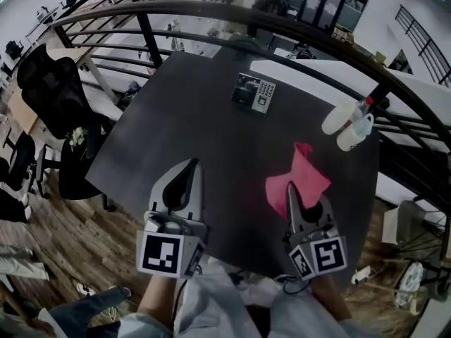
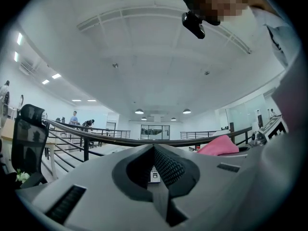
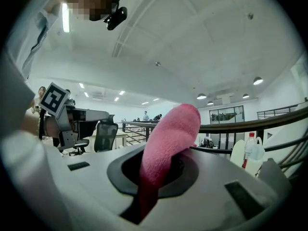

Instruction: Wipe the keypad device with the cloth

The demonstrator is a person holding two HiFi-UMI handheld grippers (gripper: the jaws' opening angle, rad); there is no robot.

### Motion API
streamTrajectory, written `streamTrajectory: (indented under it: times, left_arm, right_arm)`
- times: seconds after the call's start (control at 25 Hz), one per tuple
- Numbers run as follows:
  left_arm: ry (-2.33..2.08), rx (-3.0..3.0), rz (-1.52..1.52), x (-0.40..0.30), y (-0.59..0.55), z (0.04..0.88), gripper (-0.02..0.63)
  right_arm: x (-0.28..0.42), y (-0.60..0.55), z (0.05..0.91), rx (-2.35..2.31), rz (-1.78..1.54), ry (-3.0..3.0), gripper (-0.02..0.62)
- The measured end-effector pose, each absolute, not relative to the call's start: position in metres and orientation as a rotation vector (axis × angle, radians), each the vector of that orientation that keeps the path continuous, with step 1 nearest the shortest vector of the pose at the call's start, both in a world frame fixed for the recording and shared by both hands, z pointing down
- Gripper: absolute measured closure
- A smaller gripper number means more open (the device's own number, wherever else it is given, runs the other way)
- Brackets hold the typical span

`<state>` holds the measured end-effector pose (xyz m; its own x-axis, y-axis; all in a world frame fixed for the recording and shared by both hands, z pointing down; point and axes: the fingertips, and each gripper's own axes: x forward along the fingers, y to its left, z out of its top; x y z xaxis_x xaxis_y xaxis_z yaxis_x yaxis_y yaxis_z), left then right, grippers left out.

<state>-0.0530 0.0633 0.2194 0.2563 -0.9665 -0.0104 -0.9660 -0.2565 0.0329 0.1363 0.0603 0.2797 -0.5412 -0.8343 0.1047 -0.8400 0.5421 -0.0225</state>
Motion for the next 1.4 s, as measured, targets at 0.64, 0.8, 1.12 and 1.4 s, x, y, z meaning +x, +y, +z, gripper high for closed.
streamTrajectory:
  times: [0.64,0.8,1.12,1.4]
  left_arm:
    - [-1.714,2.566,-0.053,-0.072,-0.008,0.243,0.592]
    - [-1.706,2.567,-0.058,-0.061,-0.004,0.243,0.592]
    - [-1.711,2.591,-0.053,-0.022,0.008,0.234,0.592]
    - [-1.739,2.598,-0.044,0.003,0.014,0.234,0.592]
  right_arm:
    - [0.127,0.005,0.294,1.685,0.152,-2.521,0.566]
    - [0.133,0.009,0.296,1.676,0.157,-2.526,0.566]
    - [0.158,0.024,0.293,1.658,0.165,-2.569,0.566]
    - [0.177,0.028,0.3,1.64,0.121,-2.561,0.566]
